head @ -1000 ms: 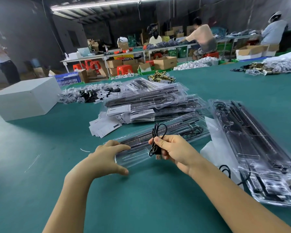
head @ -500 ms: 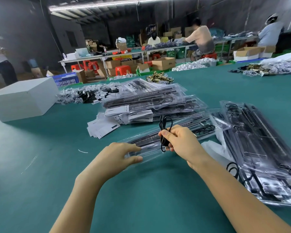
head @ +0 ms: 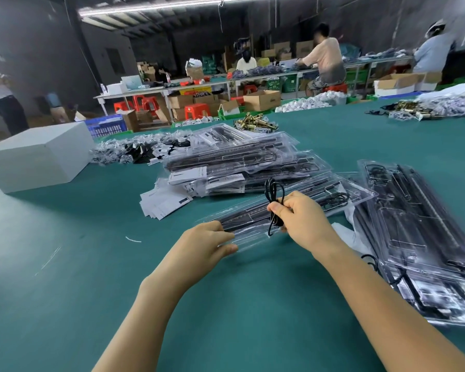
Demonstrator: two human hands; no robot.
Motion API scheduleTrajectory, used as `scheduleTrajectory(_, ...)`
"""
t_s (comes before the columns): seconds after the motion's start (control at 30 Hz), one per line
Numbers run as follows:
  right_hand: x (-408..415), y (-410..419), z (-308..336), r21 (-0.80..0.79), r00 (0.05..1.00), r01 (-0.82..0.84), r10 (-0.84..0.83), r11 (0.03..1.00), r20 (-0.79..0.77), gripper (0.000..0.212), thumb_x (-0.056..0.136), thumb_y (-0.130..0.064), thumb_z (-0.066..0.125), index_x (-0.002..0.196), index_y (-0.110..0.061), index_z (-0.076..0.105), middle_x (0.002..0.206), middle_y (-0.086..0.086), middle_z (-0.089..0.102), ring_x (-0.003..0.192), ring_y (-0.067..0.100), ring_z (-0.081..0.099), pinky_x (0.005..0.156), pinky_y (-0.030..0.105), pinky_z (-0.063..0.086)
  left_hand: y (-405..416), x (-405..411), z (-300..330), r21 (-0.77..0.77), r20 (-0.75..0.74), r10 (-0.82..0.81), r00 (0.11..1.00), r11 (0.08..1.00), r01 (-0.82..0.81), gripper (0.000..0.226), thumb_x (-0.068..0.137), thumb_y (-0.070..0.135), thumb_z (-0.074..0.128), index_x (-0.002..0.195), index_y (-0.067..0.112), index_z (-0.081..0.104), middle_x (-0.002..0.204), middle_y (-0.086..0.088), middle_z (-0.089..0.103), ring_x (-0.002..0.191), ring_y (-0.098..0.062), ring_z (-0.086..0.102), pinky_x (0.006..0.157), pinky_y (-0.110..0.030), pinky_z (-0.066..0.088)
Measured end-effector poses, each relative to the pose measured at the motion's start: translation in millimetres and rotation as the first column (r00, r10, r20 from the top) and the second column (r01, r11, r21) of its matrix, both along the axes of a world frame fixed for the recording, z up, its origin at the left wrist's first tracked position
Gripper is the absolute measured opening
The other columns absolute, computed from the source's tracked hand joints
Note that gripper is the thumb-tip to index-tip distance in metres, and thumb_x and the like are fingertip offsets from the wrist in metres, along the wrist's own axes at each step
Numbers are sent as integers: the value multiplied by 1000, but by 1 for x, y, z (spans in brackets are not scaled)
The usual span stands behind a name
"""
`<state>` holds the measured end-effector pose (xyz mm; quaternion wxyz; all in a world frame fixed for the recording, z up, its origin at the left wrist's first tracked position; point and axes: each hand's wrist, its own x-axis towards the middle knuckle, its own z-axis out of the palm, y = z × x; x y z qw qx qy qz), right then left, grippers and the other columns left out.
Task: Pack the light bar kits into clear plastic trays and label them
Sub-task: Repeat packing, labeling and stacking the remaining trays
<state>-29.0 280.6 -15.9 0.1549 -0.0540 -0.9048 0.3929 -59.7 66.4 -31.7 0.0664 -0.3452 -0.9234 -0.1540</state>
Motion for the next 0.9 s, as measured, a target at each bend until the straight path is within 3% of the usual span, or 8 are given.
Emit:
scheduleTrajectory(0.17, 0, -3, -1, 22, 999, 15, -14, 1000, -46, 38, 99, -29, 50, 86, 3, 67, 97, 9, 56, 81, 30, 60, 83, 46, 47, -2, -1, 1, 108, -39, 23, 999, 994, -18, 21, 97, 32, 53, 100, 20, 70, 89, 7, 68, 84, -14, 59, 73, -22, 41)
scheduleTrajectory(0.4, 0, -6, -6, 103, 985, 7, 11, 995, -172, 28, 99, -23, 51, 99, -2, 69, 91, 2, 53, 79, 21, 53, 75, 34, 44, 1, -5, -2, 228, 33, 131, 991, 964, -135, 20, 96, 36, 54, 90, 20, 65, 68, 11, 59, 68, -14, 52, 66, -28, 42)
scheduleTrajectory(0.53, 1, -6, -6, 227, 947, 44, 32, 973, -321, 23, 96, -17, 55, 95, 1, 70, 88, 3, 55, 72, 19, 52, 67, 28, 42, 0, -11, -2, 283, 117, 128, 985, 946, -157, 22, 97, 33, 52, 88, 21, 67, 73, 6, 66, 72, -16, 59, 69, -28, 44)
scheduleTrajectory(0.7, 9, -34, -16, 611, 871, 91, 234, 787, -432, 11, 78, 2, 72, 88, -2, 69, 81, 7, 62, 69, 24, 56, 57, 33, 51, -1, -19, -5, 345, 166, 120, 979, 923, -171, 25, 97, 29, 53, 78, 18, 65, 71, 5, 68, 70, -14, 60, 69, -27, 45)
scheduleTrajectory(0.8, 14, -42, -30, 784, 805, 169, 375, 598, -460, 16, 78, 5, 63, 81, -10, 67, 74, 3, 57, 63, 20, 51, 53, 30, 46, -1, -22, -7, 398, 187, 112, 976, 899, -180, 25, 95, 26, 55, 75, 16, 64, 66, -3, 64, 64, -18, 54, 64, -32, 42)
scheduleTrajectory(0.9, 19, -41, -42, 856, 766, 202, 468, 475, -441, 25, 81, 8, 49, 77, -9, 67, 71, 3, 56, 60, 18, 49, 50, 28, 42, -2, -23, -7, 436, 223, 79, 972, 883, -172, 33, 96, 38, 54, 73, 17, 65, 70, 6, 69, 75, -13, 66, 76, -36, 52)
